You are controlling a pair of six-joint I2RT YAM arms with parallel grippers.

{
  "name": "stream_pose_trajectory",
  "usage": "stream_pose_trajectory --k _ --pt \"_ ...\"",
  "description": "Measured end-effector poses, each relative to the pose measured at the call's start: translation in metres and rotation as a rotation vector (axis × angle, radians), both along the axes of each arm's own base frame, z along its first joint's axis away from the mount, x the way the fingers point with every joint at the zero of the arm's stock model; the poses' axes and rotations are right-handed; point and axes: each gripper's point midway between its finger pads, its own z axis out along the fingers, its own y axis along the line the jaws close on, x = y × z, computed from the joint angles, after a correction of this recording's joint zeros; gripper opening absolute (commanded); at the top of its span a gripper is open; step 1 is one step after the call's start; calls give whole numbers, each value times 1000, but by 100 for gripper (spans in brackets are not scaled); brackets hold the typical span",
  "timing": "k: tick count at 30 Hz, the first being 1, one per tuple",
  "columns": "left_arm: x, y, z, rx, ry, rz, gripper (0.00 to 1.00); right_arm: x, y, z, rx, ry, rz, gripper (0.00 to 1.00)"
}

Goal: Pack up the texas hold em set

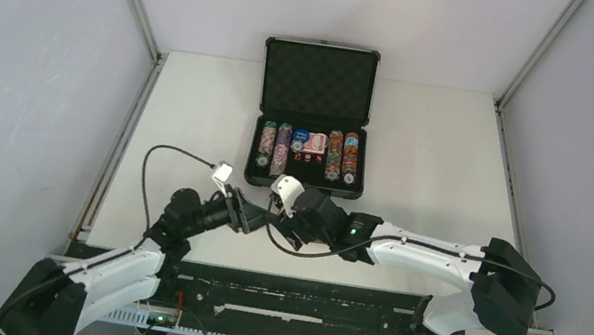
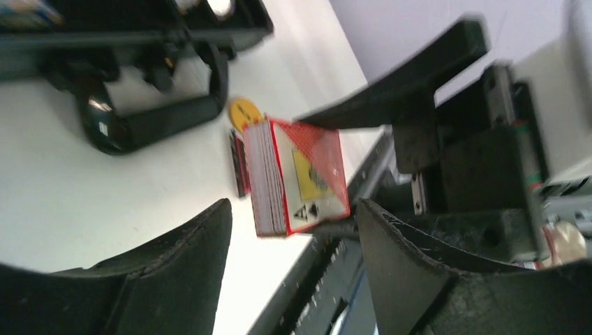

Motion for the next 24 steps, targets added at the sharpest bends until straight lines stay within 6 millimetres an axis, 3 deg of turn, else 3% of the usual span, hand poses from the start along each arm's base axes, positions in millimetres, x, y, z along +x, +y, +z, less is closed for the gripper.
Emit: stream_pose_trajectory --k 3,6,12,20,24 --pt "-15 -15 -12 25 43 -104 68 0 -4 5 12 -7 -5 48" --pt "-19 -17 -22 41 80 -128 68 -1 -7 11 29 -14 -6 48" --pt "-16 -18 -14 38 59 -131 69 -4 -11 14 40 -16 -3 48" --pt "-8 -27 0 16 41 -156 63 -7 -14 7 29 -6 2 48" --pt "-10 -32 -3 10 59 -189 62 -7 -13 6 31 -4 4 48"
